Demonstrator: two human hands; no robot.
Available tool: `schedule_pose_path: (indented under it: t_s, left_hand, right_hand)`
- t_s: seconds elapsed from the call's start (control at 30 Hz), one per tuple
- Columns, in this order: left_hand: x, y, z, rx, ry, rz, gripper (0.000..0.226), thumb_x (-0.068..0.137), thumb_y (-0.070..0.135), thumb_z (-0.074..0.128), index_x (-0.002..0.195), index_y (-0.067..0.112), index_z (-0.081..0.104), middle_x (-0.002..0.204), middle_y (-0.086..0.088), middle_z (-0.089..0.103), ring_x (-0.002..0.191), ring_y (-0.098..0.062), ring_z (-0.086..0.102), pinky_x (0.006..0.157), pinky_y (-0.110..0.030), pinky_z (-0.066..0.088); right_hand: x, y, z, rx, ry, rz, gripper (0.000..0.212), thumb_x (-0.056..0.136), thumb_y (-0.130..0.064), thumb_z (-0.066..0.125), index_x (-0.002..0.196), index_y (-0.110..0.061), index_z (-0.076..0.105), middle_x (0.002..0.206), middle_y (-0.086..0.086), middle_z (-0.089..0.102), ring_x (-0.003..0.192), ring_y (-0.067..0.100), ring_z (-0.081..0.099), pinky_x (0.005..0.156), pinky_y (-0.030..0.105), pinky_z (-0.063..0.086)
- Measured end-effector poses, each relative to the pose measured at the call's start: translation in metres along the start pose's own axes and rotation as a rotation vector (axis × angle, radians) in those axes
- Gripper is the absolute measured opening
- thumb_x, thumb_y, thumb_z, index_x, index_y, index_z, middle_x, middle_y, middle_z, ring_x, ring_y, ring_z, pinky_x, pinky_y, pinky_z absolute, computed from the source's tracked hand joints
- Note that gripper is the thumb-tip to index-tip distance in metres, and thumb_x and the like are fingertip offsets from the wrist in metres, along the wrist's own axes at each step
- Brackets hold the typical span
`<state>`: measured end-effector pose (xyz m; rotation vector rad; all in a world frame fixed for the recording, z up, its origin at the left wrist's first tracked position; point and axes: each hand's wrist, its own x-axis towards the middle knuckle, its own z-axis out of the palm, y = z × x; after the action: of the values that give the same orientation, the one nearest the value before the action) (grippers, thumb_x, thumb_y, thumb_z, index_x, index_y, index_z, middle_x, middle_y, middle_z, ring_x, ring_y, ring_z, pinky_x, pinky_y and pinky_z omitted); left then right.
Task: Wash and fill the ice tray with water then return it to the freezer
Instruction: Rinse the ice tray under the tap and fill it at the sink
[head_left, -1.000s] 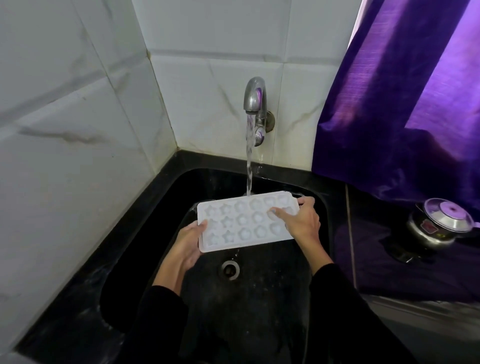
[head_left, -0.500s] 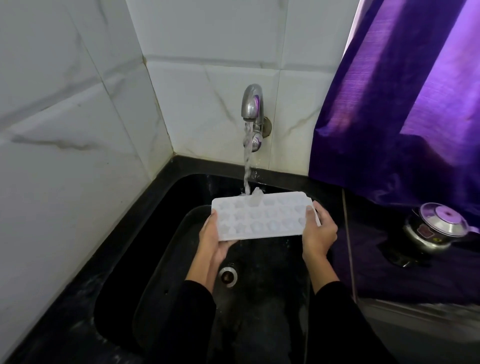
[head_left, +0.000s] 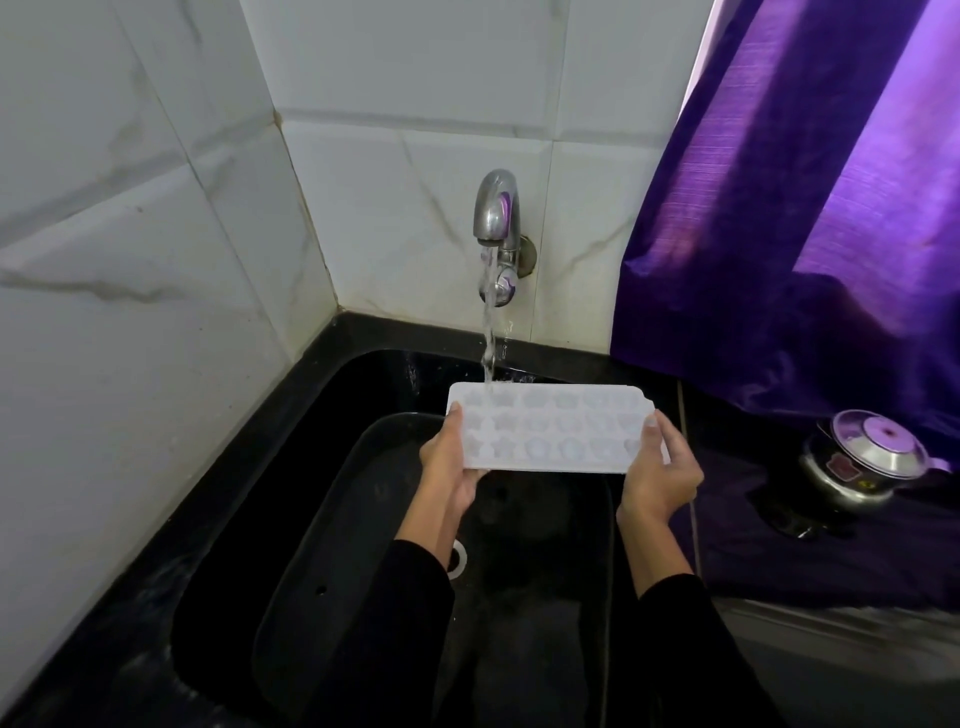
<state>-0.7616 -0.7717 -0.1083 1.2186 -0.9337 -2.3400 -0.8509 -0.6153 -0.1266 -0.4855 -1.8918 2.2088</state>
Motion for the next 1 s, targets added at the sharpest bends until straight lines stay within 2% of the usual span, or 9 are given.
schedule_pose_path:
  t_s: [0.17, 0.3, 0.37, 0.47, 0.57, 0.77, 0.9, 1.0]
  left_hand:
    - [0.001, 0.007, -0.009, 0.085, 0.041, 0.011, 0.026, 0.092, 0.034, 0.059, 0.098, 0.008, 0.061, 0.095, -0.012, 0.069, 0.087, -0.029, 0.067, 0.07, -0.047, 0.056]
    - [-0.002, 0.014, -0.019, 0.124, 0.063, 0.011, 0.026, 0.092, 0.038, 0.058, 0.095, 0.013, 0.059, 0.094, -0.011, 0.068, 0.086, -0.028, 0.066, 0.076, -0.051, 0.056]
    - [-0.004, 0.017, -0.025, 0.135, 0.08, 0.021, 0.026, 0.092, 0.039, 0.056, 0.094, 0.013, 0.058, 0.092, -0.011, 0.068, 0.085, -0.028, 0.066, 0.074, -0.05, 0.057]
    - [-0.007, 0.021, -0.035, 0.14, 0.139, 0.051, 0.028, 0.094, 0.038, 0.054, 0.101, 0.011, 0.058, 0.09, -0.01, 0.068, 0.081, -0.026, 0.067, 0.064, -0.045, 0.057]
    - [-0.009, 0.026, -0.047, 0.148, 0.213, 0.099, 0.03, 0.094, 0.037, 0.053, 0.11, 0.012, 0.056, 0.091, -0.008, 0.068, 0.08, -0.024, 0.067, 0.06, -0.042, 0.056]
    - [-0.016, 0.036, -0.068, 0.117, 0.309, 0.188, 0.028, 0.094, 0.039, 0.052, 0.107, 0.014, 0.057, 0.093, -0.006, 0.067, 0.078, -0.021, 0.067, 0.066, -0.042, 0.056]
    - [-0.019, 0.044, -0.082, 0.082, 0.354, 0.213, 0.032, 0.095, 0.043, 0.05, 0.106, 0.014, 0.058, 0.09, -0.005, 0.067, 0.08, -0.023, 0.066, 0.07, -0.045, 0.057]
    - [-0.02, 0.05, -0.089, 0.047, 0.385, 0.229, 0.037, 0.095, 0.045, 0.046, 0.11, 0.013, 0.057, 0.096, -0.007, 0.067, 0.083, -0.024, 0.066, 0.075, -0.049, 0.056]
  right_hand:
    - [-0.007, 0.003, 0.006, 0.011, -0.026, 0.009, 0.025, 0.091, -0.02, 0.067, 0.113, -0.01, 0.071, 0.107, -0.003, 0.071, 0.107, 0.01, 0.065, 0.098, 0.028, 0.051]
    - [-0.013, 0.005, 0.012, 0.012, -0.051, 0.034, 0.024, 0.088, -0.017, 0.07, 0.11, -0.01, 0.073, 0.106, -0.001, 0.071, 0.107, 0.012, 0.065, 0.095, 0.022, 0.049]
    - [-0.016, 0.006, 0.015, 0.019, -0.074, 0.061, 0.024, 0.086, -0.016, 0.072, 0.109, -0.011, 0.073, 0.106, -0.002, 0.071, 0.106, 0.01, 0.064, 0.09, 0.016, 0.047]
    - [-0.024, 0.008, 0.023, 0.014, -0.111, 0.084, 0.024, 0.085, -0.016, 0.073, 0.109, -0.012, 0.073, 0.105, -0.005, 0.071, 0.102, 0.007, 0.064, 0.077, 0.006, 0.043]
    - [-0.034, 0.009, 0.031, 0.0, -0.161, 0.084, 0.025, 0.086, -0.017, 0.072, 0.11, -0.012, 0.073, 0.103, -0.007, 0.07, 0.1, 0.005, 0.063, 0.076, 0.004, 0.042]
    - [-0.054, 0.013, 0.046, -0.025, -0.257, 0.055, 0.026, 0.087, -0.016, 0.071, 0.112, -0.011, 0.072, 0.102, -0.009, 0.069, 0.091, -0.003, 0.061, 0.069, -0.003, 0.043]
    - [-0.066, 0.013, 0.057, -0.044, -0.325, 0.031, 0.025, 0.087, -0.015, 0.071, 0.111, -0.012, 0.072, 0.1, -0.011, 0.068, 0.089, -0.009, 0.059, 0.071, -0.002, 0.045]
    - [-0.074, 0.009, 0.066, -0.064, -0.361, -0.008, 0.024, 0.087, -0.015, 0.07, 0.111, -0.011, 0.072, 0.104, -0.006, 0.07, 0.093, -0.002, 0.062, 0.077, 0.004, 0.048]
